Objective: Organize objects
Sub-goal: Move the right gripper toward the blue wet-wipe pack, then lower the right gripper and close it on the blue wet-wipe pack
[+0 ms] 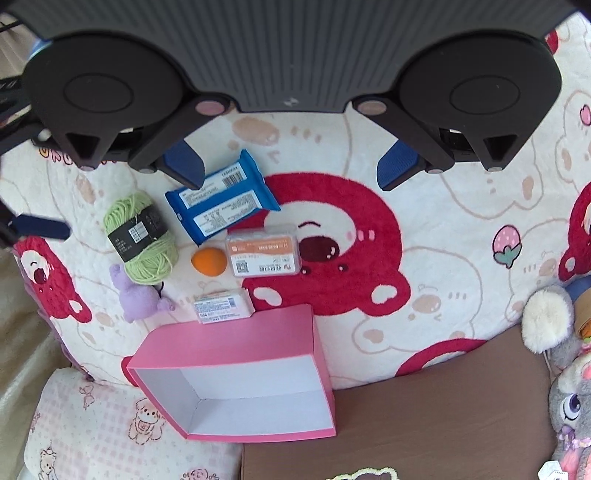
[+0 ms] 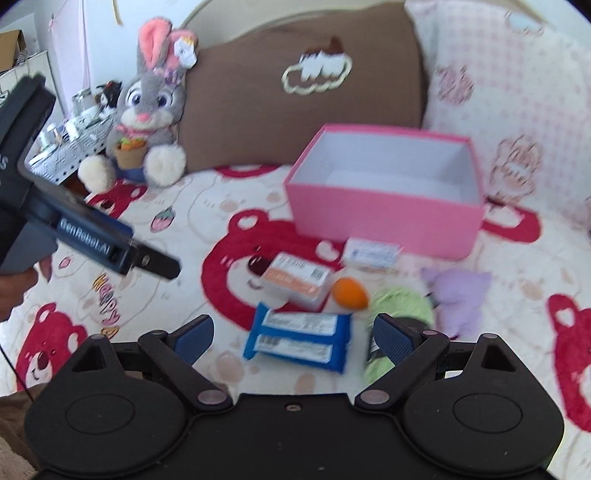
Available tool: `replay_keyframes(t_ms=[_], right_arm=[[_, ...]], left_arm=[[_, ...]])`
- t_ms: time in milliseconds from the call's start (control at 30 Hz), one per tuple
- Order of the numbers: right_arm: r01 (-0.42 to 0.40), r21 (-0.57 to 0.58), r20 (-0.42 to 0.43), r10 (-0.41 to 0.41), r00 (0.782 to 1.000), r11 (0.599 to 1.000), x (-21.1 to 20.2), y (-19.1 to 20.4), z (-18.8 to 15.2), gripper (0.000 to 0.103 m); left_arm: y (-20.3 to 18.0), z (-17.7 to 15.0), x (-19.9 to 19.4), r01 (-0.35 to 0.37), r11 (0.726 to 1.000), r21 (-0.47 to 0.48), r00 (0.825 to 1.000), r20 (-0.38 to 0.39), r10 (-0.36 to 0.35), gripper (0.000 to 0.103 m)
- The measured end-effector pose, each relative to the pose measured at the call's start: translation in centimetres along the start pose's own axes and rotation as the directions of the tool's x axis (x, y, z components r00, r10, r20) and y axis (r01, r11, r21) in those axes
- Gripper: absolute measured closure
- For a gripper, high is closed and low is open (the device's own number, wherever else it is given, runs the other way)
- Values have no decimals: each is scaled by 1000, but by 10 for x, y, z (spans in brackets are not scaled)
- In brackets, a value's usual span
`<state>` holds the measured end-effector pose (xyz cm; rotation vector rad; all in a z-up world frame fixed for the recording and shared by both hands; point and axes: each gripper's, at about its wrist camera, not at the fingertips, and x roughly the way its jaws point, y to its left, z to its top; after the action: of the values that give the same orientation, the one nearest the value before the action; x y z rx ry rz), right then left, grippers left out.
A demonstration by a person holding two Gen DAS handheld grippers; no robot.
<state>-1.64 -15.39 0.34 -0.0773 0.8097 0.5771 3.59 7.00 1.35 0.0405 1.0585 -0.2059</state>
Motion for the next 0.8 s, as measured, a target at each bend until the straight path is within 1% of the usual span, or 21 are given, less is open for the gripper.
replay_keyframes(t_ms=[100,200,300,367,433,500,567,700,800], right_arm=[[-13,30,-56,14,998,999,22,3,-6,7],[-43,59,-86,48,995,997,39,4,-13,8],[-38,56,-85,43,995,998,50,7,-24,9],[-47,78,-86,54,995,996,57,4,-29,11],[-66,113,-83,75,994,991,64,-1,-32,12],[-79,155,-85,93,992,985,71,-6,-33,14],[-69,186,-92,88,992,980,78,-10,-33,17],[-33,239,-116,62,991,971,98,-19,-35,18],[-47,343,-118,93,989,938,109,-32,-43,18]], left_arm=[[-5,-1,10,-4,999,38,1000,26,3,4],[-9,-3,23,40,998,54,999,18,-41,4],[-9,-3,38,82,996,27,996,15,-82,3],[-6,-1,51,87,996,-1,996,-1,-87,4],[-3,1,66,98,995,-23,995,-30,-98,4],[-2,1,77,91,995,-28,995,-41,-92,5],[-1,0,86,95,995,-30,994,-48,-97,5],[-3,-2,101,130,991,-36,989,-70,-133,8],[-7,-5,110,134,991,-19,988,-75,-135,8]])
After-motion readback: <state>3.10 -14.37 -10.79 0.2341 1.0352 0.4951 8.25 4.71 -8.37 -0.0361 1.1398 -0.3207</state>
